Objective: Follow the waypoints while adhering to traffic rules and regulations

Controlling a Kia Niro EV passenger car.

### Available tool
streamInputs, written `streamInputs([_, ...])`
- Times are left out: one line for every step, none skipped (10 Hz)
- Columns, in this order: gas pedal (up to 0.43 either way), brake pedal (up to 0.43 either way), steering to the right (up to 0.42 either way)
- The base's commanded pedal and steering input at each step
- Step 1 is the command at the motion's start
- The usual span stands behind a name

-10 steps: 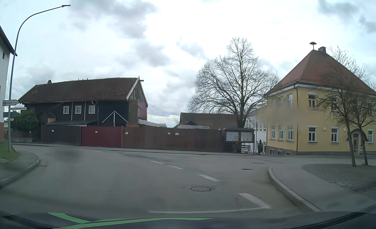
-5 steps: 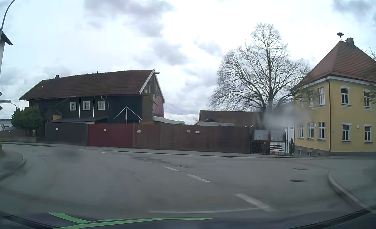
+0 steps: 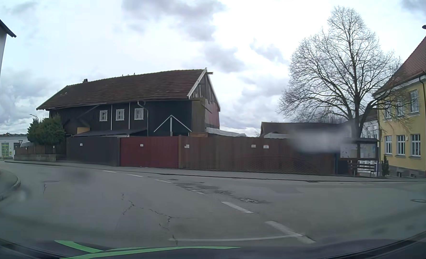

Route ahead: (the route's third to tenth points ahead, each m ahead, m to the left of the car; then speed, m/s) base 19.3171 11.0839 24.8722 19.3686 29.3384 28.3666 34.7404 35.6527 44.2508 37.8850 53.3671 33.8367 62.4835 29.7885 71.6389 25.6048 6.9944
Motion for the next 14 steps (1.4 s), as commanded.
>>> streamInputs([0.020, 0.000, -0.177])
streamInputs([0.020, 0.000, -0.181])
streamInputs([0.020, 0.000, -0.182])
streamInputs([0.020, 0.000, -0.181])
streamInputs([0.020, 0.000, -0.182])
streamInputs([0.020, 0.000, -0.183])
streamInputs([0.020, 0.000, -0.186])
streamInputs([0.028, 0.000, -0.192])
streamInputs([0.028, 0.000, -0.195])
streamInputs([0.028, 0.000, -0.199])
streamInputs([0.028, 0.000, -0.201])
streamInputs([0.028, 0.000, -0.204])
streamInputs([0.028, 0.000, -0.208])
streamInputs([0.028, 0.000, -0.211])
